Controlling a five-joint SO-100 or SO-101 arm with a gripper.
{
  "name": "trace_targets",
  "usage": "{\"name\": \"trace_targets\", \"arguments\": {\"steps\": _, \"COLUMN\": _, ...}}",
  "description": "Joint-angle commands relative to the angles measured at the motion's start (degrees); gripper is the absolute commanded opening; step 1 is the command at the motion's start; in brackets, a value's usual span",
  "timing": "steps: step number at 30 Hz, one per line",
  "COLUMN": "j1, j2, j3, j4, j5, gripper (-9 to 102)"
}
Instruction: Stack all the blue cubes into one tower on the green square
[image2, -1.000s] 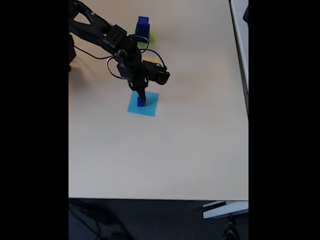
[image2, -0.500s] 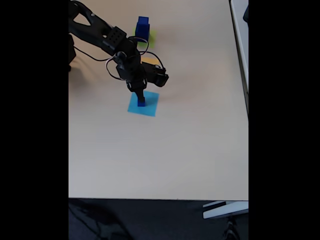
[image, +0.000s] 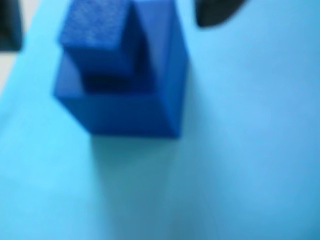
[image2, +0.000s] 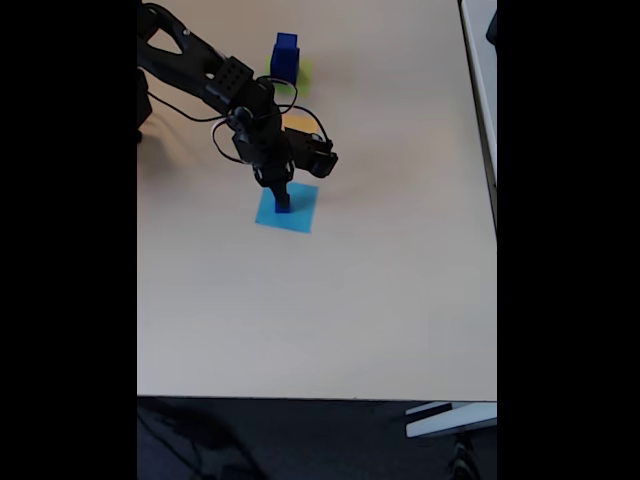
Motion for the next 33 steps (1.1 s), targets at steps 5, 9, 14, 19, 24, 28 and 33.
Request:
{"name": "trace_targets", "arguments": {"steps": 5, "j1": 0.53, "j2": 0.53, "j3": -0.88, "j4": -1.14, "j5": 0.88, "gripper": 15}}
{"name": "trace_targets", "arguments": {"steps": 9, "j1": 0.70, "j2": 0.44, "j3": -0.88, "j4": -1.67, "j5": 0.70, "gripper": 12}}
{"name": "trace_targets", "arguments": {"steps": 14, "j1": 0.88, "j2": 0.44, "j3": -0.79, "j4": -1.85, "j5": 0.70, "gripper": 9}}
{"name": "trace_targets", "arguments": {"steps": 19, "j1": 1.05, "j2": 0.35, "j3": -0.79, "j4": -1.93, "j5": 0.88, "gripper": 6}}
{"name": "trace_targets", "arguments": {"steps": 24, "j1": 1.05, "j2": 0.35, "j3": -0.70, "j4": -2.29, "j5": 1.05, "gripper": 6}}
{"name": "trace_targets", "arguments": {"steps": 28, "j1": 1.05, "j2": 0.35, "j3": -0.70, "j4": -2.29, "j5": 1.23, "gripper": 3}}
{"name": "trace_targets", "arguments": {"steps": 33, "j1": 1.05, "j2": 0.35, "j3": -0.70, "j4": -2.81, "j5": 0.70, "gripper": 0}}
